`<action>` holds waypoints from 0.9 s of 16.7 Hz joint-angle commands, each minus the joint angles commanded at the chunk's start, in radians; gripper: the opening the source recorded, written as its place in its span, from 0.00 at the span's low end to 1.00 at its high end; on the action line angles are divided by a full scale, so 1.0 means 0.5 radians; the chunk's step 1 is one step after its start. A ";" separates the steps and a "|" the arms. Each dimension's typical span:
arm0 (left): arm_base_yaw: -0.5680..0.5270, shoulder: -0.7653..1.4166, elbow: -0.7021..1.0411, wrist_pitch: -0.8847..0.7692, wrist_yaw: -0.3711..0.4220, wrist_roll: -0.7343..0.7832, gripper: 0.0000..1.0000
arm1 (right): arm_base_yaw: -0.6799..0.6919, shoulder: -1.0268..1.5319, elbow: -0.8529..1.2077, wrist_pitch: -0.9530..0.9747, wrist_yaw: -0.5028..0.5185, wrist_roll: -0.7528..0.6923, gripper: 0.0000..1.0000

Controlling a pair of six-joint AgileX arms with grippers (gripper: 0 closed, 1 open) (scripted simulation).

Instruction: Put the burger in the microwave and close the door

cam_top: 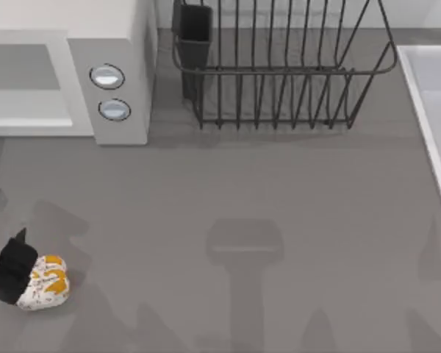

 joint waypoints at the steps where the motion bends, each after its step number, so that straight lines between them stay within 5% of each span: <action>1: -0.025 0.191 0.111 -0.112 0.001 0.117 1.00 | 0.000 0.000 0.000 0.000 0.000 0.000 1.00; 9: -0.191 1.529 0.871 -0.884 0.003 0.920 1.00 | 0.000 0.000 0.000 0.000 0.000 0.000 1.00; 15: -0.230 1.834 1.055 -1.072 0.003 1.114 1.00 | 0.000 0.000 0.000 0.000 0.000 0.000 1.00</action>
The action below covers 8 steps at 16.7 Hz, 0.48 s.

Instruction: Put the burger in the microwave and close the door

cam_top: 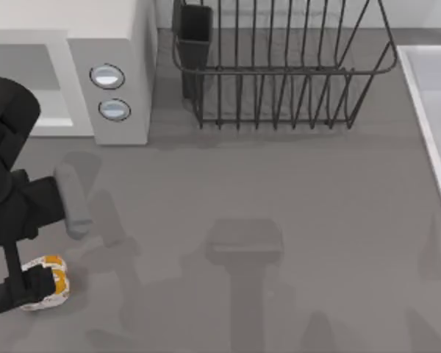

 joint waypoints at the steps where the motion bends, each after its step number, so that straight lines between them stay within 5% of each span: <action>1: 0.000 0.000 0.000 0.000 0.000 0.000 1.00 | 0.000 0.000 0.000 0.000 0.000 0.000 1.00; 8: 0.004 0.102 -0.108 0.214 0.000 0.004 1.00 | 0.000 0.000 0.000 0.000 0.000 0.000 1.00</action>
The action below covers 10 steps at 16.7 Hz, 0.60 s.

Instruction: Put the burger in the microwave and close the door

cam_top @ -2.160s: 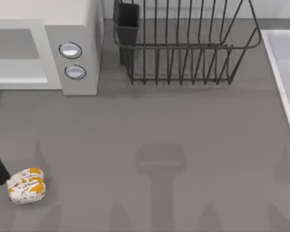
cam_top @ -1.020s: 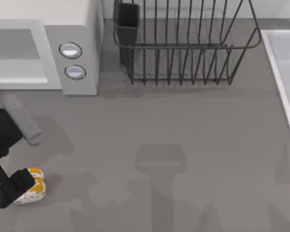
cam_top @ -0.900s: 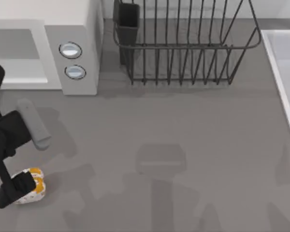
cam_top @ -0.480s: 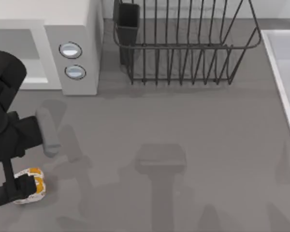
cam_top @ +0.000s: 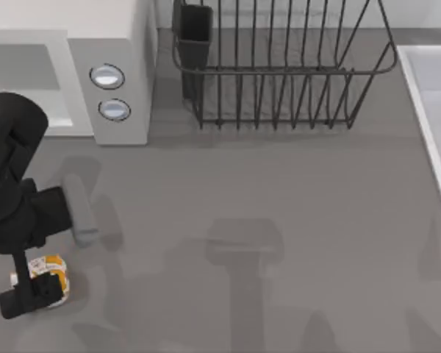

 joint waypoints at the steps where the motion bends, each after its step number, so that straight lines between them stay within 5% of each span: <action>1: 0.000 0.041 -0.038 0.079 0.000 0.001 1.00 | 0.000 0.000 0.000 0.000 0.000 0.000 1.00; 10: -0.002 0.259 -0.244 0.500 0.000 0.004 1.00 | 0.000 0.000 0.000 0.000 0.000 0.000 1.00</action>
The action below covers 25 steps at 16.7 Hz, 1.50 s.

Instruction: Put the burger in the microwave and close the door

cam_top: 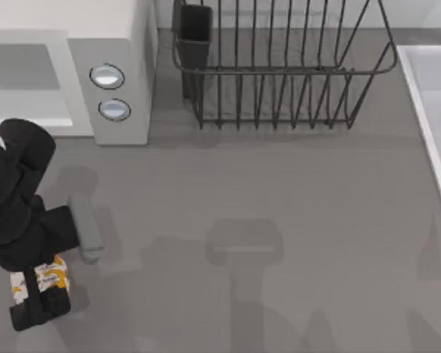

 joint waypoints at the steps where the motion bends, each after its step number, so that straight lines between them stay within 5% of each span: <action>1: 0.000 0.000 0.000 0.000 0.000 0.000 1.00 | 0.000 0.000 0.000 0.000 0.000 0.000 1.00; 14: 0.000 0.000 0.000 0.000 0.000 0.000 0.02 | 0.000 0.000 0.000 0.000 0.000 0.000 1.00; 25: 0.004 -0.147 0.094 -0.211 0.023 -0.020 0.00 | 0.000 0.000 0.000 0.000 0.000 0.000 1.00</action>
